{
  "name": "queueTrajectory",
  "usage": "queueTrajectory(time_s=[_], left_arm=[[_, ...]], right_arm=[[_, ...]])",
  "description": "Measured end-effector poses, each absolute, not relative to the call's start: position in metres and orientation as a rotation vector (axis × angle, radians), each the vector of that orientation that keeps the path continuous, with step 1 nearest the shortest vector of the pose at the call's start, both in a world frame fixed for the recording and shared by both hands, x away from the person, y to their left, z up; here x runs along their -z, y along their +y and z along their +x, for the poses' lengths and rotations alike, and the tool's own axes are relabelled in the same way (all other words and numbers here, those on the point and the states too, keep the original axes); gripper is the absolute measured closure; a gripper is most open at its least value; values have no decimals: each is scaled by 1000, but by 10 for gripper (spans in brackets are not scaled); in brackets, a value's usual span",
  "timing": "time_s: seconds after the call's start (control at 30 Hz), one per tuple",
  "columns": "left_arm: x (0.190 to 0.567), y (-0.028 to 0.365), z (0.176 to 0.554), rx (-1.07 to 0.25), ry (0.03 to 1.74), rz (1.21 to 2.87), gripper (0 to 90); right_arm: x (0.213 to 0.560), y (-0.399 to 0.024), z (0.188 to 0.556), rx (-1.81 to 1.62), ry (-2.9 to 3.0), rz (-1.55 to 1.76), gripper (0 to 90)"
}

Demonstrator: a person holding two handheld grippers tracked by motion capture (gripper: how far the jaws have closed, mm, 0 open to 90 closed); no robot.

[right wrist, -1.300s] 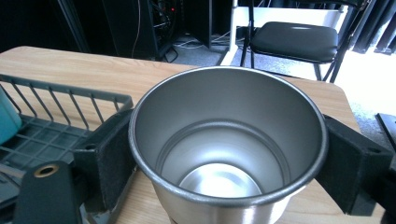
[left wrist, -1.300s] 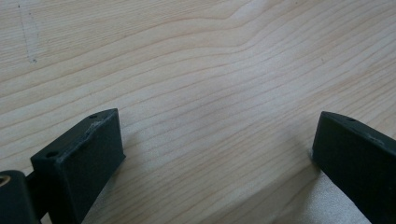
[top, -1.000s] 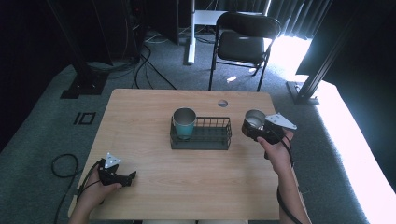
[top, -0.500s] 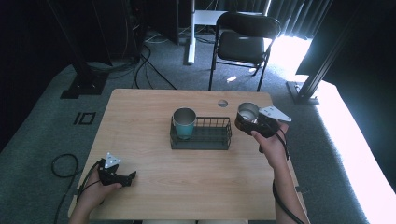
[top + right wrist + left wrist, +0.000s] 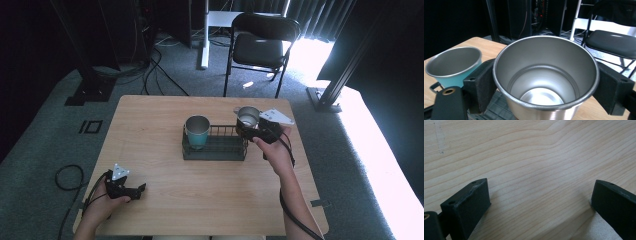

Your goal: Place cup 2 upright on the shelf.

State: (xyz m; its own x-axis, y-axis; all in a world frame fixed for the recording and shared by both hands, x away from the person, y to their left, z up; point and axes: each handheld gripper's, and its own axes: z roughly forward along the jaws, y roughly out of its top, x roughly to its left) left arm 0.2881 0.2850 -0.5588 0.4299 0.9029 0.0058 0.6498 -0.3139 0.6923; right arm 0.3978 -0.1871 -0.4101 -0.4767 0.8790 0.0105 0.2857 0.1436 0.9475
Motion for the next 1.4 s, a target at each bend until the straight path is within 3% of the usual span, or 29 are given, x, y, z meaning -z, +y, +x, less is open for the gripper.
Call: queueTrajectory(time_s=[0.73, 1.4], left_arm=[[559, 285, 288, -531, 1304, 2069, 28], [559, 285, 288, -531, 1304, 2069, 28]], right_arm=[[434, -143, 407, -1358, 1915, 1140, 145], [473, -131, 418, -1289, 1971, 1192, 145]])
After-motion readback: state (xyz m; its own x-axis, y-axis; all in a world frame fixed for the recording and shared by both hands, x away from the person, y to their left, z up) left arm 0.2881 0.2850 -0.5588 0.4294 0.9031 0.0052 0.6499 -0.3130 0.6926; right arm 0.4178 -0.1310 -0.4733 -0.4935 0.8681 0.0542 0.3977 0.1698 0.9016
